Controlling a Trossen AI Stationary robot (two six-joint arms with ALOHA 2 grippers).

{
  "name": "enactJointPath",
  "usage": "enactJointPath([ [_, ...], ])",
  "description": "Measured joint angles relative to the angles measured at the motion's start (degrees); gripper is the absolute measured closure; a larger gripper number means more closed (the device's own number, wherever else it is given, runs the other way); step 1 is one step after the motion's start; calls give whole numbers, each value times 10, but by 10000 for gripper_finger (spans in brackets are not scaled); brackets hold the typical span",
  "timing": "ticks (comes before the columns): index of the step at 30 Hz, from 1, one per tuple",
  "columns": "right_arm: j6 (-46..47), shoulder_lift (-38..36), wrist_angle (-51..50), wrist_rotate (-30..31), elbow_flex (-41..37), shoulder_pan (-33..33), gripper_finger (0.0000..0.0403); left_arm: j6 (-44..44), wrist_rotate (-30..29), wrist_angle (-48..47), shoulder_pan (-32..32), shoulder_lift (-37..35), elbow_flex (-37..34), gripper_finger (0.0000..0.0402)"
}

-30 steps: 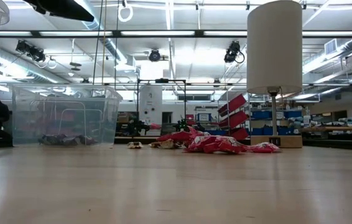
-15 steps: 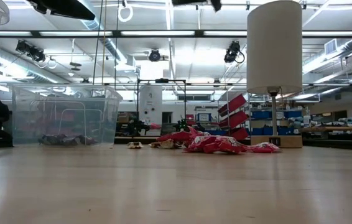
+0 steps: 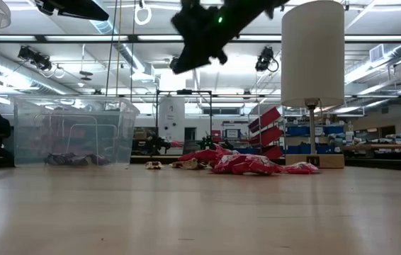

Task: Sort candy
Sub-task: Put the gold chocolate into the bottom right transparent bin

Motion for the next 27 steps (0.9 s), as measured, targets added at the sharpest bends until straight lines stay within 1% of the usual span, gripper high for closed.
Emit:
enactJointPath([
  [6, 21, 59, 5, 0, 0, -9, 402, 0, 0, 3, 0, 0, 0, 319],
  [15, 42, 110, -15, 1, 0, -33, 403, -1, 0, 3, 0, 0, 0, 319],
  [22, 62, 136, -55, -2, 0, -45, 403, -1, 0, 3, 0, 0, 0, 319],
  [27, 74, 140, -71, -3, 0, -46, 403, -1, -1, 3, 0, 0, 0, 319],
])
